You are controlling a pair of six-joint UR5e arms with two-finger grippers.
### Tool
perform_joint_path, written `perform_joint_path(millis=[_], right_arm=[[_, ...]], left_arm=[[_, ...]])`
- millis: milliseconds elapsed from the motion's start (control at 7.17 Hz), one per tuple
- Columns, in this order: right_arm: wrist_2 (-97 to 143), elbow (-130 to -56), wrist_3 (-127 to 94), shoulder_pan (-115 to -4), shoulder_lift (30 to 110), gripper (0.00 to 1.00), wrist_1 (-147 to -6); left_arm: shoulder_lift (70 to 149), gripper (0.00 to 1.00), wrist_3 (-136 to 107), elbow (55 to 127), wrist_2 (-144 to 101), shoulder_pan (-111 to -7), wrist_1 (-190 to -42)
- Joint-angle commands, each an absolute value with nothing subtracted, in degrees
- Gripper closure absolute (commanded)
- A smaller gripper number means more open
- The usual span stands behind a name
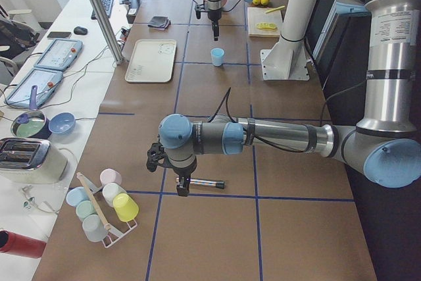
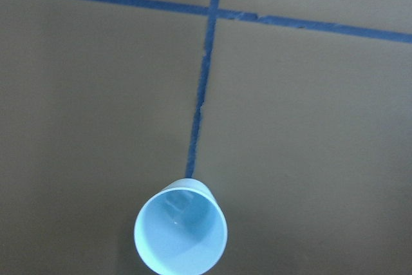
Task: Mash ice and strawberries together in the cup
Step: 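Move the right gripper back over the pink bowl of ice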
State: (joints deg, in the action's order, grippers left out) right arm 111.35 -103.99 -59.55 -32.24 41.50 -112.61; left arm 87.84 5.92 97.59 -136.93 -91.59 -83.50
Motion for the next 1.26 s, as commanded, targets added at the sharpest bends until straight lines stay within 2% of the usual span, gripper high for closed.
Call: perform_joint_path(millis=[0,558,837,1116], right_arm=[[113.71,-118.93,-59.5,-39.95,52.4,0.01,-114.95],[116.28,-129.62,-48.53,-50.0,73.77,0.01,-110.86],[118.02,-129.99,-48.52,-54.03,90.52,0.01,-93.97],[122.23,-125.97,-48.34,-60.53,98.58,0.01,-85.98]], left_arm=[[87.8,0.0,5.27,97.91,-136.93,-91.67,-83.5],[87.89,0.0,4.75,98.17,-137.02,-91.67,-83.5],[87.89,0.0,4.75,98.26,-137.02,-91.67,-83.5],[87.89,0.0,4.4,99.05,-137.02,-91.67,-83.5]])
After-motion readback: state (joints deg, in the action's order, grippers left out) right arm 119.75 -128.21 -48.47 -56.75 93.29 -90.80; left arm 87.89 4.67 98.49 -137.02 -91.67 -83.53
